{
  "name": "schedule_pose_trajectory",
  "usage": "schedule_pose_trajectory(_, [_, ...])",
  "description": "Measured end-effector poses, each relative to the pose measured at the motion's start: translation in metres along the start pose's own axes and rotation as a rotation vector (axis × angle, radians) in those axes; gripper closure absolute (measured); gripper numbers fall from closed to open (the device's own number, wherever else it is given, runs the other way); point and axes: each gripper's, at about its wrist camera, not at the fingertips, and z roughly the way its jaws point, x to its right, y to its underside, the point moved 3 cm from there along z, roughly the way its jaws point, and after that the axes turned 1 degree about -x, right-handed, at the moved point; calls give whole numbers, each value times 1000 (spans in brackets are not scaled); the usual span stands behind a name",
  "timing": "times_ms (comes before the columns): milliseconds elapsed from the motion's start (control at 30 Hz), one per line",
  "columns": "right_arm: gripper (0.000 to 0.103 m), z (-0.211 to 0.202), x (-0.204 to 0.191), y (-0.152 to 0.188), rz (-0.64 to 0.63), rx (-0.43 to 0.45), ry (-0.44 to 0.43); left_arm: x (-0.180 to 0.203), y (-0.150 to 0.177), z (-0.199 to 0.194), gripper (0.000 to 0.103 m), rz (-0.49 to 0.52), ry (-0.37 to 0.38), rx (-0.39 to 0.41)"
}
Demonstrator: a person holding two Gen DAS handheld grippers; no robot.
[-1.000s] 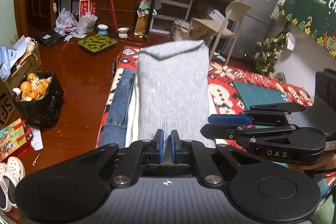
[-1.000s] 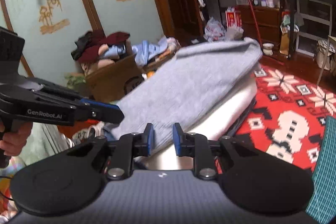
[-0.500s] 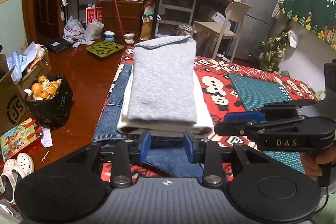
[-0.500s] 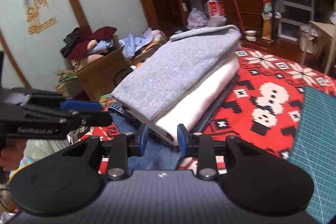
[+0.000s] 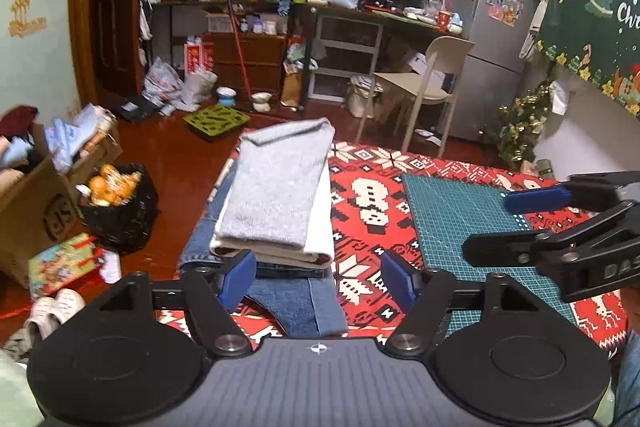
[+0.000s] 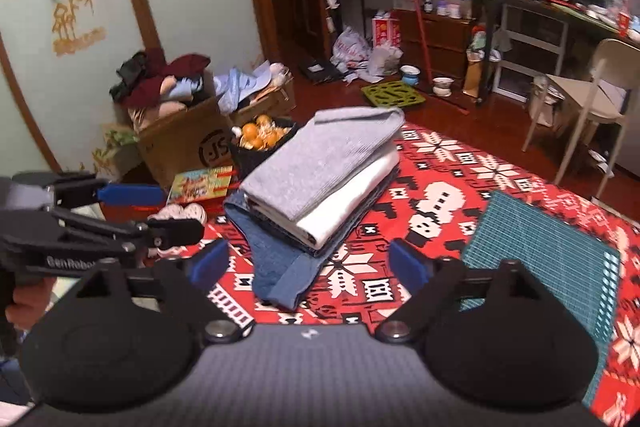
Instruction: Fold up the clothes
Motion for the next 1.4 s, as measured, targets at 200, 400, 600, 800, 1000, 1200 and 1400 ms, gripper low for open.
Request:
schedule_pose_trajectory(200, [1,-48,-7,-13,60,18,42,20,-16,-39,13,11,-116,24])
schedule_pose_trajectory(400, [1,-79,-10,-19,115,12,92,25,-16,-49,11,-27,-182,1])
schedule_pose_trajectory(600, [1,-90,-13,-8,129,-5,190,27,-11,-47,11,-6,-277,-21])
schedule_pose_trajectory(800, [1,-74,-10,9,92,-8,223,30,-1,-50,11,-2,-368,-41])
schedule_pose_trajectory(1000, [1,-51,-5,15,130,-16,242,26,11,-41,11,-45,-348,-70])
schedule_pose_trajectory(1200, [1,-25,-10,29,94,-69,248,19,17,-36,10,-76,-353,-90])
schedule_pose_trajectory(1400, [1,-9,-11,34,97,-93,256,14,26,-26,10,-106,-363,-122])
